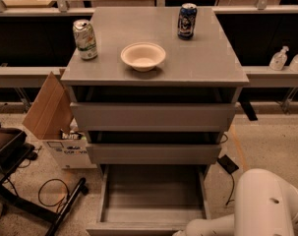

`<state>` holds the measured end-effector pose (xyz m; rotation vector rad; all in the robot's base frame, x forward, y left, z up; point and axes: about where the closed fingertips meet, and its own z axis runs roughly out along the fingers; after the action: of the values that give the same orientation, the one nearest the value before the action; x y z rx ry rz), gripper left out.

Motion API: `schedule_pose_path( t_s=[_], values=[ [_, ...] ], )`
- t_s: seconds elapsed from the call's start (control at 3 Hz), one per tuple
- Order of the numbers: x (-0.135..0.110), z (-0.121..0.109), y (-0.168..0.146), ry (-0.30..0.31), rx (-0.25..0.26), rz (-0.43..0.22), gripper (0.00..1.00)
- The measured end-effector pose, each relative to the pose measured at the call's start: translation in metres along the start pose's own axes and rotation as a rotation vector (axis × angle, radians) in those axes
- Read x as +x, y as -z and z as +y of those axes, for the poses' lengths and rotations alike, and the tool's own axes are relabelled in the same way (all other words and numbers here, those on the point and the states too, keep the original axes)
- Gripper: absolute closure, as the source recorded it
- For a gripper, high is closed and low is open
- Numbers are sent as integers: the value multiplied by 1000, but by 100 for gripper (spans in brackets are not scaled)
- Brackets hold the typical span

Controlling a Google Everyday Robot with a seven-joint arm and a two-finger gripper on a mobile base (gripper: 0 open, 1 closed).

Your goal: Close bottom drawer

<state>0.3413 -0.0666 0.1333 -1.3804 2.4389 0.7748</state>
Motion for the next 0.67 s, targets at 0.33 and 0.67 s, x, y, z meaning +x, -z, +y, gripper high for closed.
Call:
schedule_pose_path(
  t_s=[0.33, 0.67],
  values=[
    [-23, -14, 4, 56, 38, -14, 100],
    [-56, -31, 19, 119, 91, -23, 100]
  ],
)
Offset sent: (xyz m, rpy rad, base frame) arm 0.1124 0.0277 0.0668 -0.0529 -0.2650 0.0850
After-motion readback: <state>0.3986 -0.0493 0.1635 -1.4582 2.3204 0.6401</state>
